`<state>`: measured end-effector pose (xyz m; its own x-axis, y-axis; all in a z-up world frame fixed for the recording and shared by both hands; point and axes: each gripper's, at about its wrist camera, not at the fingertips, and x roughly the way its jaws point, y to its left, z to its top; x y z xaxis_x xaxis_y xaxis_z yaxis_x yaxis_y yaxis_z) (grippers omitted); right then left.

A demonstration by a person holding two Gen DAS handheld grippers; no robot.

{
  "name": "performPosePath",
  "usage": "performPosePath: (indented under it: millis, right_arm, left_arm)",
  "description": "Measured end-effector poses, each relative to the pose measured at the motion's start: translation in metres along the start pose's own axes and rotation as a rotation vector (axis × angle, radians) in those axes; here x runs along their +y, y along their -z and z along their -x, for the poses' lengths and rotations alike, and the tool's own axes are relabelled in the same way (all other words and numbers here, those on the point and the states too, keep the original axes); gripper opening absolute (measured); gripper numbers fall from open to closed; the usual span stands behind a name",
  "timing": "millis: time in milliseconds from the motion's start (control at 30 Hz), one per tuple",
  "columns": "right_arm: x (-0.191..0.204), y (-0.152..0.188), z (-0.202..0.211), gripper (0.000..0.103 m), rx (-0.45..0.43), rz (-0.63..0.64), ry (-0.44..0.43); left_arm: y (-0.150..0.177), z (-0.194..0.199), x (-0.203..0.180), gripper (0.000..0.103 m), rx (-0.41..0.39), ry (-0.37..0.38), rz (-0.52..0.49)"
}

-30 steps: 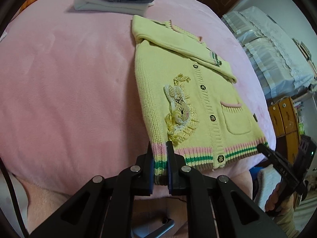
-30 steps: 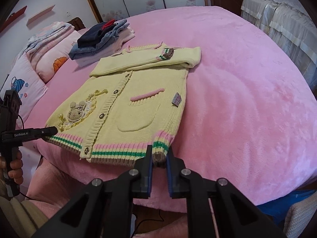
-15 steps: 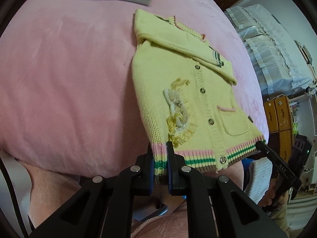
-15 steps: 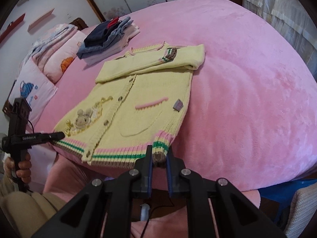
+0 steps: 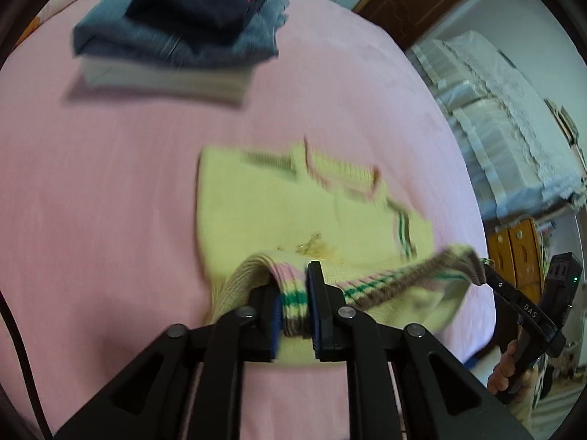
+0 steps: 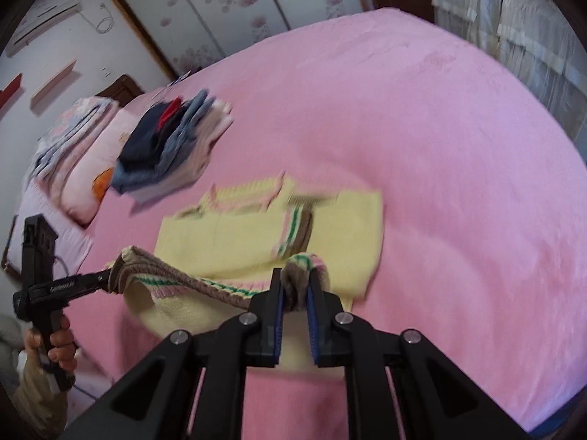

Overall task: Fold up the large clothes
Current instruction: 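Lift the hem with both grippers and fold it up toward the collar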

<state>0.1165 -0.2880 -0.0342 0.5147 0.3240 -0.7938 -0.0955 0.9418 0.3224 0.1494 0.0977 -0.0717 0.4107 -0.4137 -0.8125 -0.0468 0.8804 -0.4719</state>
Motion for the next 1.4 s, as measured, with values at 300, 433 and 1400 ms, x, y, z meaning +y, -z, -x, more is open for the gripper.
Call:
performPosePath:
  millis: [300,433,1400]
  right_arm:
    - [-0.029,-0.040,-0.074,0.044,0.031,-0.055,0.064]
    - [-0.033,-0.030,-0.089,0.044,0.060,-0.023,0.069]
    - [-0.008,-0.029,-0.104,0.006,-0.108,0.114,0.245]
  left_arm:
    - [-0.051,-0.057,0.028,0.065,-0.008,-0.058,0.048]
    - [-0.048,-0.066,0.034,0.064,-0.015,-0.072,-0.002]
    - [-0.048,-0.076,0.015,0.007,-0.170,-0.308,-0.165]
